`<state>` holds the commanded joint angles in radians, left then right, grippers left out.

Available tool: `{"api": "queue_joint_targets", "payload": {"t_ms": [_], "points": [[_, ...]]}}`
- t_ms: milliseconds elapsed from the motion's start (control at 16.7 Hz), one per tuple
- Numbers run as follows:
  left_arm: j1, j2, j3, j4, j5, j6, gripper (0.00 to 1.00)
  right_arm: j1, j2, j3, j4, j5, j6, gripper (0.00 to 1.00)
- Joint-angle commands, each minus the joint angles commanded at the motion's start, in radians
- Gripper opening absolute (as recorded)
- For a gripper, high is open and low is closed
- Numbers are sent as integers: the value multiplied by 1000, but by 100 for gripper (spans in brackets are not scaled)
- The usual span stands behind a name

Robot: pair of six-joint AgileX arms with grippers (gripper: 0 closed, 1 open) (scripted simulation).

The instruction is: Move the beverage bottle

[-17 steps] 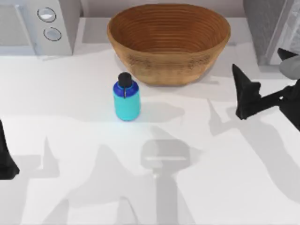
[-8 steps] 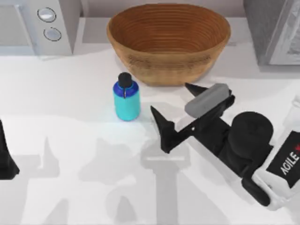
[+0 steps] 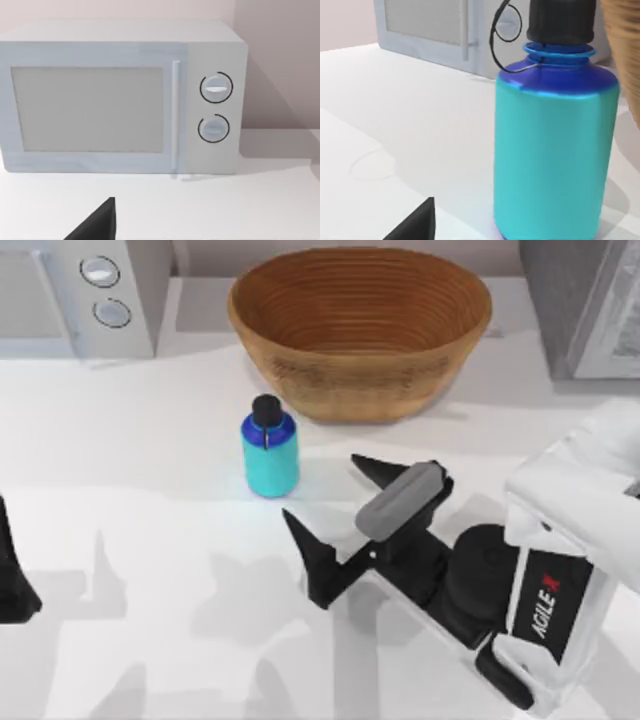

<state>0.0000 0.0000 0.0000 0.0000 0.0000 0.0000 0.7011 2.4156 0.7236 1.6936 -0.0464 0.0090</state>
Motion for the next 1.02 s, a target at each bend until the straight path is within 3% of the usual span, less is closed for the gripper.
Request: {"api": "queue_joint_targets", "payload": {"t_ms": [420,1020], "points": [[0,0,0,0,0,0,100,-1,9,36,-30,0,0,100],[0,0,0,0,0,0,100,13,113,445,-331,14,-1,100]]}}
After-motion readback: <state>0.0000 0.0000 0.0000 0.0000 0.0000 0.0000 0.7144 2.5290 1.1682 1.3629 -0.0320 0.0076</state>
